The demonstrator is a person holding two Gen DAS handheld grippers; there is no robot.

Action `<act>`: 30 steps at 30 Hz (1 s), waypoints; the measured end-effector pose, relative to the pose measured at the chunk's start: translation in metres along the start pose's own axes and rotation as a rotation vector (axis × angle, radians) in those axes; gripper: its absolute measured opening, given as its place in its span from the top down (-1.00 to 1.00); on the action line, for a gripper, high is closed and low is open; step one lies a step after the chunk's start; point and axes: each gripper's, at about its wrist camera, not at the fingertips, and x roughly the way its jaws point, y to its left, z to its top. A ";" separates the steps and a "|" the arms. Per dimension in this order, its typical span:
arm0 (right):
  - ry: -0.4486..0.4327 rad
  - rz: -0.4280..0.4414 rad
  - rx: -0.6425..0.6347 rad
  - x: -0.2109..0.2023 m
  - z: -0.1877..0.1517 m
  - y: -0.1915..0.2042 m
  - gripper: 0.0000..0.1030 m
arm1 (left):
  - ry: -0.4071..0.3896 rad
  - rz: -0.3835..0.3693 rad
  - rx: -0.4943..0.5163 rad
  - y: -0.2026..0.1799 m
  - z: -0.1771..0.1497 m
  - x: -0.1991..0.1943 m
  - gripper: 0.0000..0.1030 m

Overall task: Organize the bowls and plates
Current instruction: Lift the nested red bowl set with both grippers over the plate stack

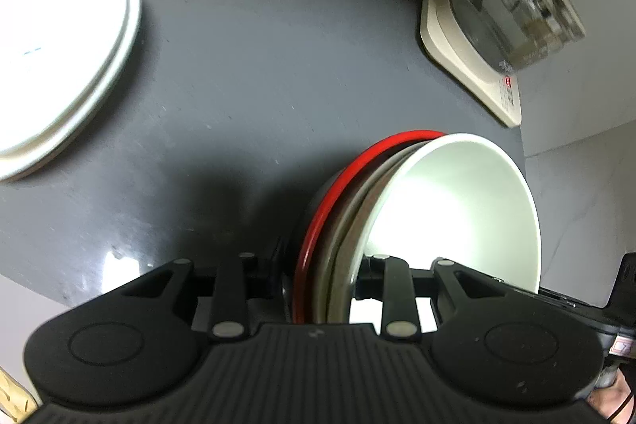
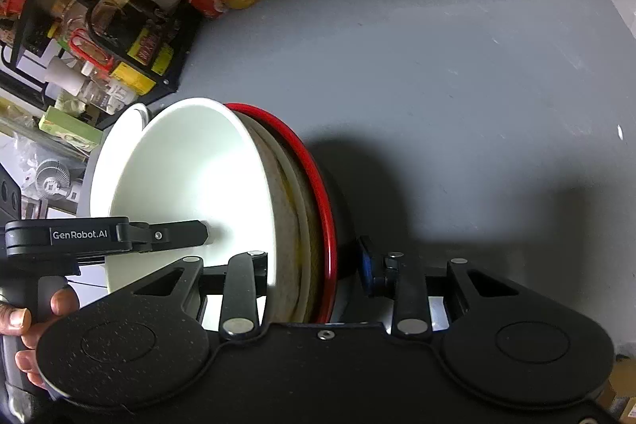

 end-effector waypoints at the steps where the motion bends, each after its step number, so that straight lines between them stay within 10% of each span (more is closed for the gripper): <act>1: -0.001 0.000 -0.003 0.001 0.002 0.004 0.37 | -0.005 0.000 -0.003 0.002 0.002 -0.002 0.42; 30: -0.114 0.032 -0.020 0.013 0.033 0.125 0.37 | -0.097 -0.020 0.032 0.067 0.080 -0.099 0.41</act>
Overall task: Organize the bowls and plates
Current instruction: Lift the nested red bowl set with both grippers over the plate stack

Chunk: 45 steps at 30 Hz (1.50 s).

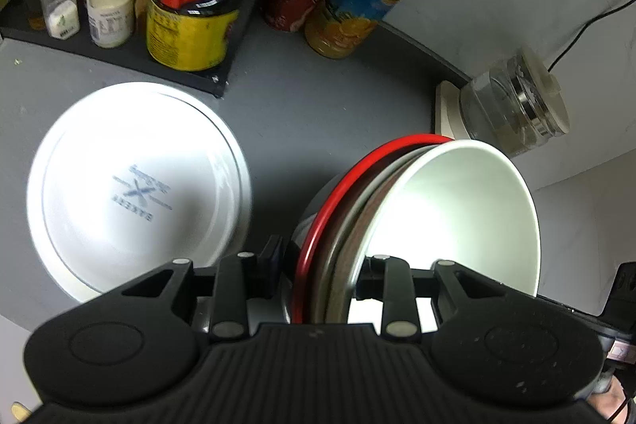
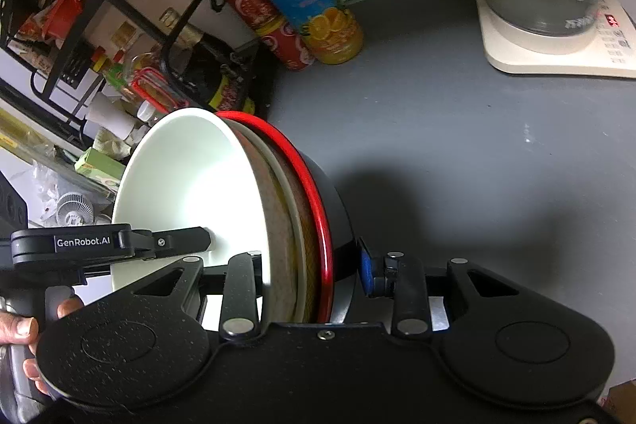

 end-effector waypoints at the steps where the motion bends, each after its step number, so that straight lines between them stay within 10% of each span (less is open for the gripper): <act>1: 0.002 0.001 -0.005 0.001 0.001 0.003 0.37 | -0.002 0.000 -0.001 0.002 0.002 -0.001 0.41; 45: 0.132 0.001 -0.068 0.123 0.018 0.124 0.37 | -0.002 0.053 -0.170 0.164 0.050 -0.021 0.40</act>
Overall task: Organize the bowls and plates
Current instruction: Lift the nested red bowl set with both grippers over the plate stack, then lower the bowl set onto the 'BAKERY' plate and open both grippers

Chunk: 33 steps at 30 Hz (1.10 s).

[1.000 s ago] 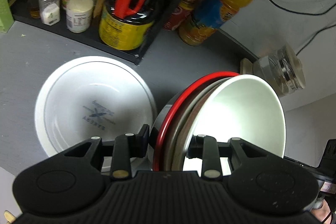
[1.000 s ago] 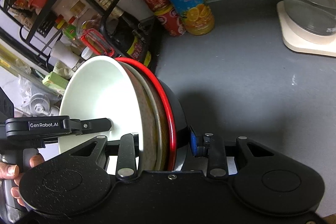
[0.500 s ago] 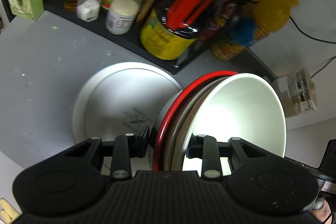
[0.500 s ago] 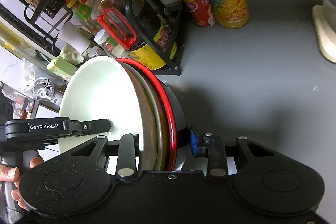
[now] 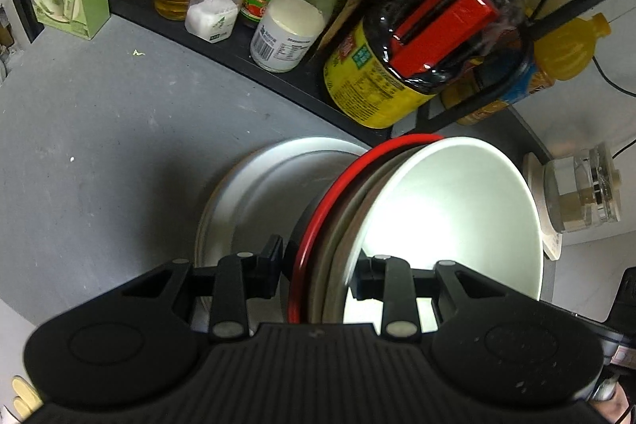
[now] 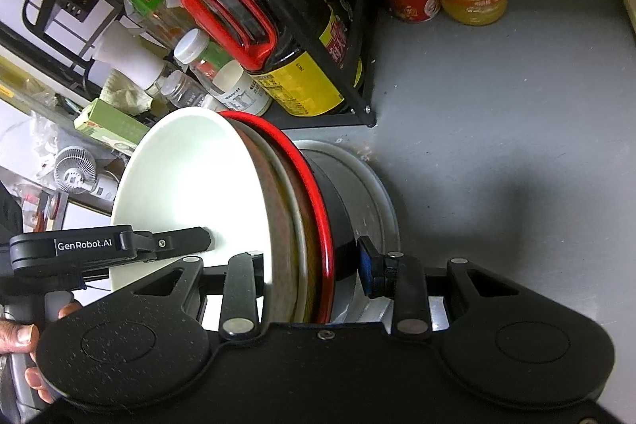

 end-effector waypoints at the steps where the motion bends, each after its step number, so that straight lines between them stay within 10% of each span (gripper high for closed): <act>1: 0.001 -0.003 0.009 0.002 0.000 0.000 0.37 | 0.006 0.000 0.003 0.002 0.002 0.002 0.40; 33: 0.005 -0.054 0.131 0.028 -0.013 -0.008 0.35 | 0.089 -0.002 0.092 0.006 0.019 0.034 0.41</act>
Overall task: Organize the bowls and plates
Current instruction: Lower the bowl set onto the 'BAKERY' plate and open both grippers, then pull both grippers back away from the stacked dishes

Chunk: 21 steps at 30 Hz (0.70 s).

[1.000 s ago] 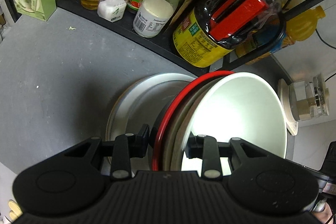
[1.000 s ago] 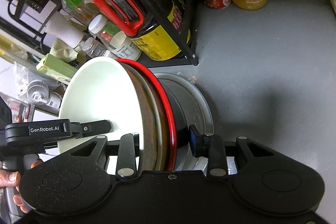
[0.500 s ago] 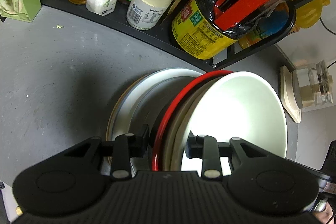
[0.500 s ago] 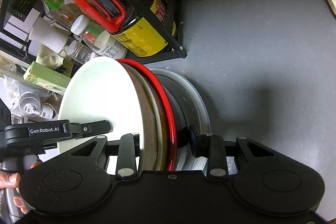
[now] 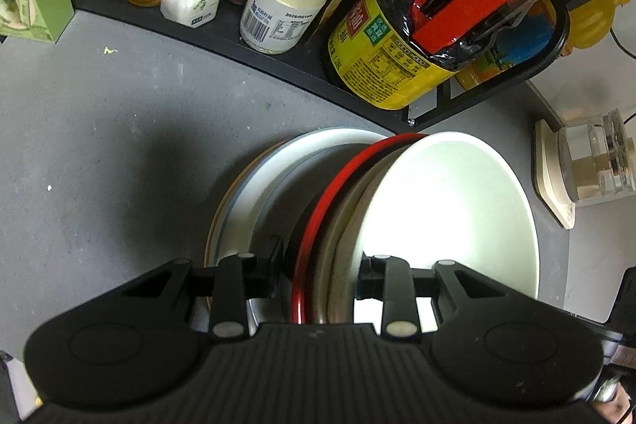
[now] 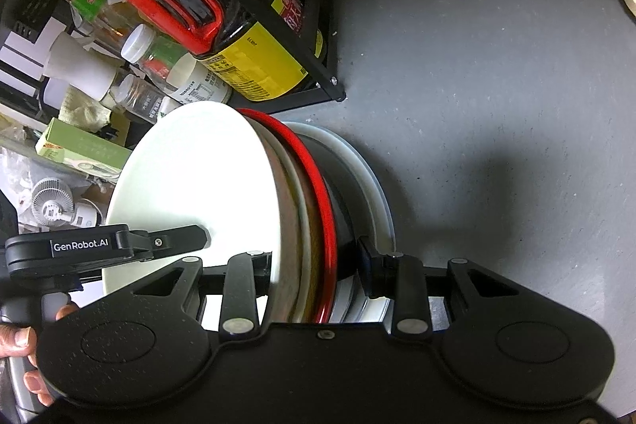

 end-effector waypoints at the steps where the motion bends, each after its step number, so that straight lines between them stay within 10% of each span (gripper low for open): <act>1: 0.000 0.005 0.002 0.000 0.000 -0.001 0.33 | 0.001 0.001 0.007 -0.001 0.001 0.000 0.41; 21: -0.333 -0.130 -0.011 -0.089 -0.029 -0.003 -0.70 | -0.161 0.014 0.240 -0.039 -0.007 -0.051 -0.24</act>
